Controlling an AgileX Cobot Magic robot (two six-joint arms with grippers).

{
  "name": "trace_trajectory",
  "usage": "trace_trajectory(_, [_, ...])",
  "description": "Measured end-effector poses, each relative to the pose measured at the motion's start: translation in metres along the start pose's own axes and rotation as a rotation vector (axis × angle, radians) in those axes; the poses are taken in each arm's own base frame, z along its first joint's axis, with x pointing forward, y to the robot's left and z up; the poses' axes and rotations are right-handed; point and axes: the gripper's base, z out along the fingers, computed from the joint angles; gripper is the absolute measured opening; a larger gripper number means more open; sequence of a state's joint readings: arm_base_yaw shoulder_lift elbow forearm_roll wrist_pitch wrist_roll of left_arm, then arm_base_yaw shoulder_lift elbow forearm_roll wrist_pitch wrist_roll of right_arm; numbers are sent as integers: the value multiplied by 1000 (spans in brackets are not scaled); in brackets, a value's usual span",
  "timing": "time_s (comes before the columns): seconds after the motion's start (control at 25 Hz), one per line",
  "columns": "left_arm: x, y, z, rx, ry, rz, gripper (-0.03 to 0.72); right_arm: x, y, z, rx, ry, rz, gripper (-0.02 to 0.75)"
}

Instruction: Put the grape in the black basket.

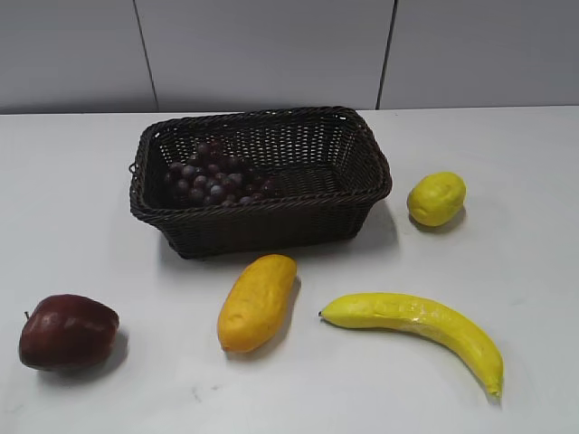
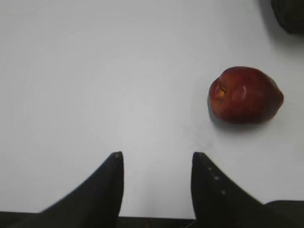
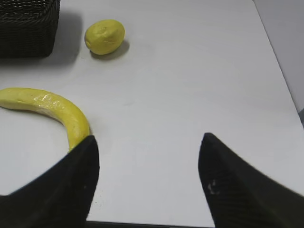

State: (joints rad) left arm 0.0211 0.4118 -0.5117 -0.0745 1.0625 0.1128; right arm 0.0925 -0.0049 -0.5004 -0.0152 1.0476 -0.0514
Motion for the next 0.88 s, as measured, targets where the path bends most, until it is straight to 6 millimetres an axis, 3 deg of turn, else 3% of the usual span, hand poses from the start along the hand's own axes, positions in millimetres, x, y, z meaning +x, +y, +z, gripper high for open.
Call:
trace_trajectory(0.56, [40, -6, -39, -20, -338, 21, 426, 0, 0, 0, 0, 0, 0, 500])
trace_trajectory(0.88, [46, -7, -43, -20, -373, 24, 426, 0, 0, 0, 0, 0, 0, 500])
